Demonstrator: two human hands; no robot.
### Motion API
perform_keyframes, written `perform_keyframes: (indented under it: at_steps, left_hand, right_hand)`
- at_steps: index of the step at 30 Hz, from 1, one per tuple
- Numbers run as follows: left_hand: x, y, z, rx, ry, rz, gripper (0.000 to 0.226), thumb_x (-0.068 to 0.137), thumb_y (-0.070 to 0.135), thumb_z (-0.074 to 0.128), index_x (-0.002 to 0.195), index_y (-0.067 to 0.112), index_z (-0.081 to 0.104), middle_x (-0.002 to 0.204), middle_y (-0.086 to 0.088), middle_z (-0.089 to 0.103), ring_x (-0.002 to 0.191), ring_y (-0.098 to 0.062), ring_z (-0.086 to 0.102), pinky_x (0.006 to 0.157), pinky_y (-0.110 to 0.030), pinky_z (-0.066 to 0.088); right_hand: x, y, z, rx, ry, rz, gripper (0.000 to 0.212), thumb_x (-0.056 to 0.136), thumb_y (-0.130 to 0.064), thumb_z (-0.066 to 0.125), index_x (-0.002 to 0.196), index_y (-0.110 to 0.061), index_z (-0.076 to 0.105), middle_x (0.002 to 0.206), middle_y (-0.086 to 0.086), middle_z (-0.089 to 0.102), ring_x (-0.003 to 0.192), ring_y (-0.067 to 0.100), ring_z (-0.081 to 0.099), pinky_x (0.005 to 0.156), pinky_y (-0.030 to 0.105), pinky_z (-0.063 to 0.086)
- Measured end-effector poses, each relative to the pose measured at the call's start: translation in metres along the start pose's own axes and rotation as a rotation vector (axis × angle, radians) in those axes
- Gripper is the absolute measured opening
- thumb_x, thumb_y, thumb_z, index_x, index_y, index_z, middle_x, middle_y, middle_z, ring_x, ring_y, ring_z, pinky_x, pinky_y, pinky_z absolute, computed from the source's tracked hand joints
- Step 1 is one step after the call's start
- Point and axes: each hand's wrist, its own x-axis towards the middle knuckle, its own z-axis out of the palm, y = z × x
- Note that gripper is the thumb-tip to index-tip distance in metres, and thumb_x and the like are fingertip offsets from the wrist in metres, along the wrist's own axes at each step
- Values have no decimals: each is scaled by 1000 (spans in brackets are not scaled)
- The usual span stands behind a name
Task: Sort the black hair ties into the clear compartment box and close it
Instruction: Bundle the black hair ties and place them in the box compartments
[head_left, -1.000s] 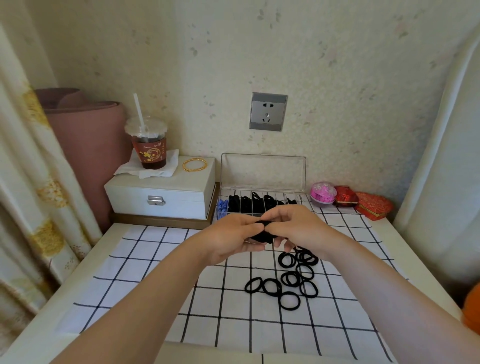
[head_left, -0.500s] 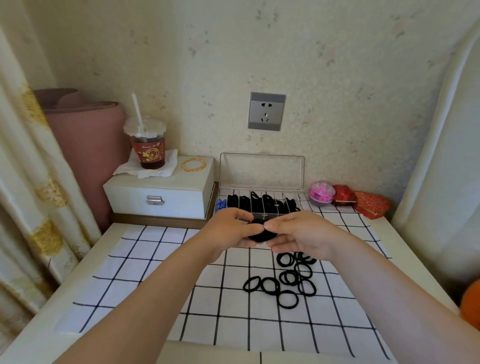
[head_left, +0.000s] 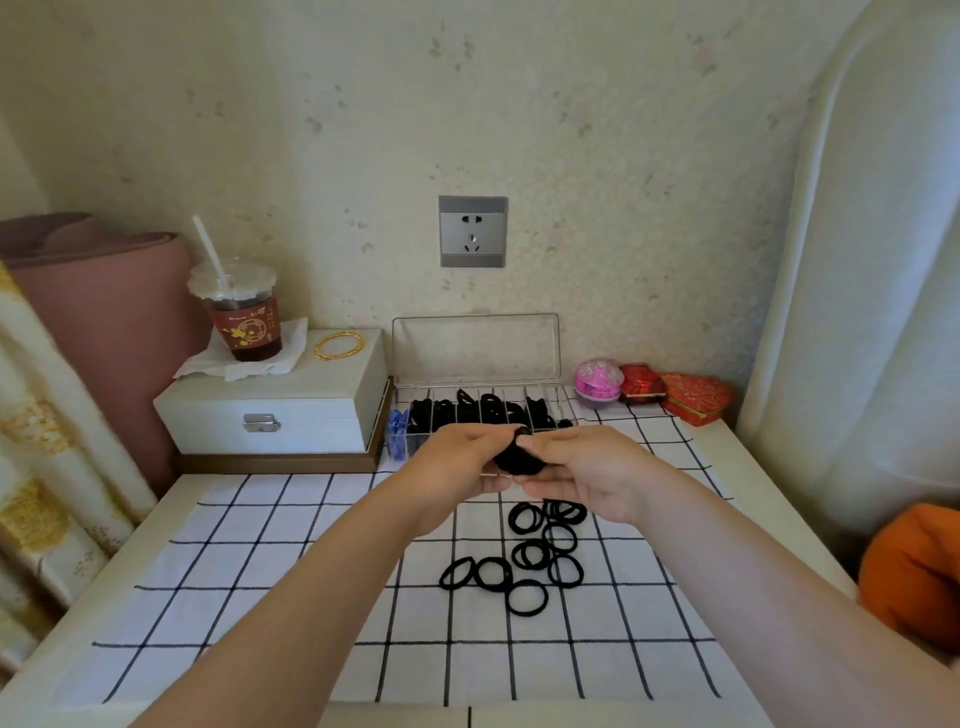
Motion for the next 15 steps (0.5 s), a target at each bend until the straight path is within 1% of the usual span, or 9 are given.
perform_keyframes:
  at_steps: [1, 3, 5, 7, 8, 10, 12, 15]
  left_hand:
    - [1, 2, 3, -40, 4, 17, 26, 101, 12, 52, 121, 11, 68, 113, -10, 71, 92, -15, 70, 72, -20, 57]
    - [2, 4, 8, -65, 115, 59, 25, 95, 4, 60, 119, 6, 67, 111, -13, 70, 91, -18, 72, 72, -22, 60]
    - [5, 4, 12, -4, 247, 98, 17, 88, 7, 71, 105, 5, 73, 101, -14, 73, 87, -20, 73, 70, -25, 61]
    - [7, 3, 15, 62, 280, 115, 8, 87, 14, 73, 92, 9, 77, 92, -11, 76, 84, -19, 73, 70, -24, 60]
    - [8, 3, 16, 98, 268, 115, 8, 88, 17, 72, 90, 11, 78, 91, -8, 77, 83, -17, 73, 69, -23, 60]
    - [11, 5, 16, 191, 223, 109, 14, 93, 22, 66, 94, 15, 78, 92, -4, 77, 80, -12, 73, 68, -22, 59]
    - [15, 11, 15, 270, 161, 121, 19, 98, 22, 57, 105, 19, 75, 95, 1, 77, 81, -7, 72, 70, -23, 57]
    - [33, 18, 9, 375, 121, 178, 27, 101, 17, 48, 122, 28, 61, 101, 4, 75, 91, -7, 70, 73, -23, 55]
  right_hand:
    - [-1, -1, -3, 10, 4, -7, 23, 91, -10, 69, 109, 5, 70, 92, 19, 74, 72, 22, 75, 61, 27, 61]
    - [-2, -3, -8, 9, 11, -17, 19, 91, -11, 70, 105, 0, 71, 89, 16, 75, 71, 22, 75, 62, 28, 62]
    - [-2, -4, -11, -19, 16, -14, 22, 90, -14, 72, 107, -1, 71, 94, 17, 76, 76, 24, 76, 65, 31, 63]
    - [-1, -4, -13, -40, 18, -7, 26, 89, -15, 73, 110, 0, 71, 102, 20, 76, 80, 26, 76, 66, 32, 63]
    - [-1, -5, -14, -45, 19, -6, 26, 89, -14, 73, 111, 0, 71, 103, 20, 75, 81, 26, 76, 66, 32, 63]
    - [1, -4, -17, -70, 30, -9, 27, 88, -11, 74, 113, 1, 69, 102, 20, 75, 80, 26, 76, 66, 32, 63]
    - [4, -7, -21, -121, 68, -26, 31, 87, -9, 74, 115, 1, 67, 100, 20, 76, 81, 28, 76, 66, 33, 63]
    - [15, -18, -28, -162, 217, -123, 30, 88, -9, 75, 116, -1, 67, 98, 19, 75, 74, 27, 76, 60, 32, 63]
